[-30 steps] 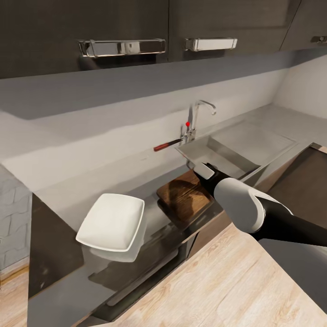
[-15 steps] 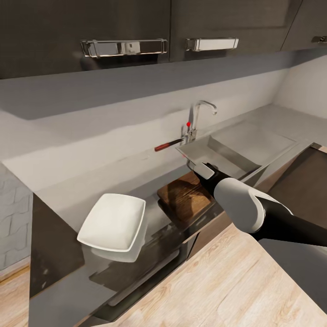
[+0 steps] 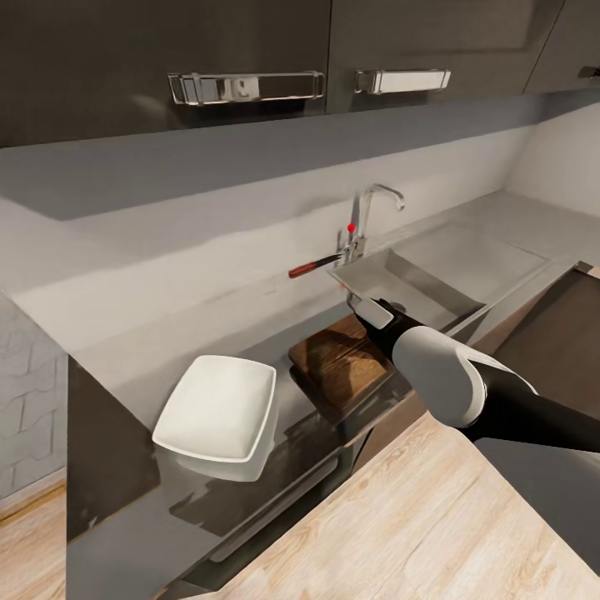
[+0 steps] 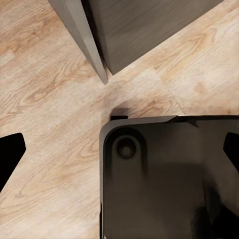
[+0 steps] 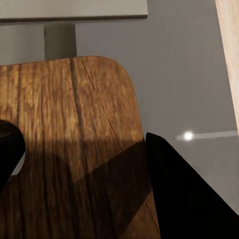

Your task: In the kitchen, take the Vidalia onion out of the sink, dice it on the chopping board with the paring knife, put the diced onion into the bowl on the countertop, then place both the paring knife and the chopping board into the sink.

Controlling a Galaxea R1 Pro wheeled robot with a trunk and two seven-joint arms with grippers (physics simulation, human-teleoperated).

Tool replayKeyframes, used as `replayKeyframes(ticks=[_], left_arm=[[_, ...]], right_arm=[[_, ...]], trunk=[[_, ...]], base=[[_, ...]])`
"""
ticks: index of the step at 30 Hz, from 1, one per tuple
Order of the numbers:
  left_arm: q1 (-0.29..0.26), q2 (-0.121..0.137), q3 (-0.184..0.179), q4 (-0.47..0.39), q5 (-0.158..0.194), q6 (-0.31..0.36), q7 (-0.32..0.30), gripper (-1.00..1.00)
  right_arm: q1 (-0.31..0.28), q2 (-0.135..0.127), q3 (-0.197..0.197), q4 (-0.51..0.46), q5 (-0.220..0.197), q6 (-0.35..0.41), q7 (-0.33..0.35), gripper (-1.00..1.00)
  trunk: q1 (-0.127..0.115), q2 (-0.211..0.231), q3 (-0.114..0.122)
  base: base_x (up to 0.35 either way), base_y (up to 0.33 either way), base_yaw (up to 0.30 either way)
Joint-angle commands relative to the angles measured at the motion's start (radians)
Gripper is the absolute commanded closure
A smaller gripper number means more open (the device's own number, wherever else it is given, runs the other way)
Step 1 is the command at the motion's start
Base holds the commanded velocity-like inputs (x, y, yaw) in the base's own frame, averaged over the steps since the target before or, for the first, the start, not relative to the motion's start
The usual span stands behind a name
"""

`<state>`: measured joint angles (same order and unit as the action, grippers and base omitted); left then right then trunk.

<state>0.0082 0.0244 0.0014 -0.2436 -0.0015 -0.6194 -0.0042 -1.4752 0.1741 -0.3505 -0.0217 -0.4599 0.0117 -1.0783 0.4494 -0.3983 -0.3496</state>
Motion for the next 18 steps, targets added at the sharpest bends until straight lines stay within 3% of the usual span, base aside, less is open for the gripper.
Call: replayKeyframes(ticks=[1, 18], left_arm=[[0.001, 0.000, 0.000, -0.002, 0.000, -0.001, 0.000, -1.00], [0.000, 0.000, 0.000, -0.002, -0.002, -0.002, -0.001, -1.00]], right_arm=[[0.000, 0.000, -0.006, -0.001, 0.003, -0.001, -0.005, 1.00], [0.000, 0.000, -0.006, -0.001, 0.003, 0.000, -0.003, 1.00]], trunk=[[0.001, -0.002, -0.001], [0.001, -0.002, -0.001]], base=[[0.000, 0.005, 0.000], [0.000, 0.001, 0.000]])
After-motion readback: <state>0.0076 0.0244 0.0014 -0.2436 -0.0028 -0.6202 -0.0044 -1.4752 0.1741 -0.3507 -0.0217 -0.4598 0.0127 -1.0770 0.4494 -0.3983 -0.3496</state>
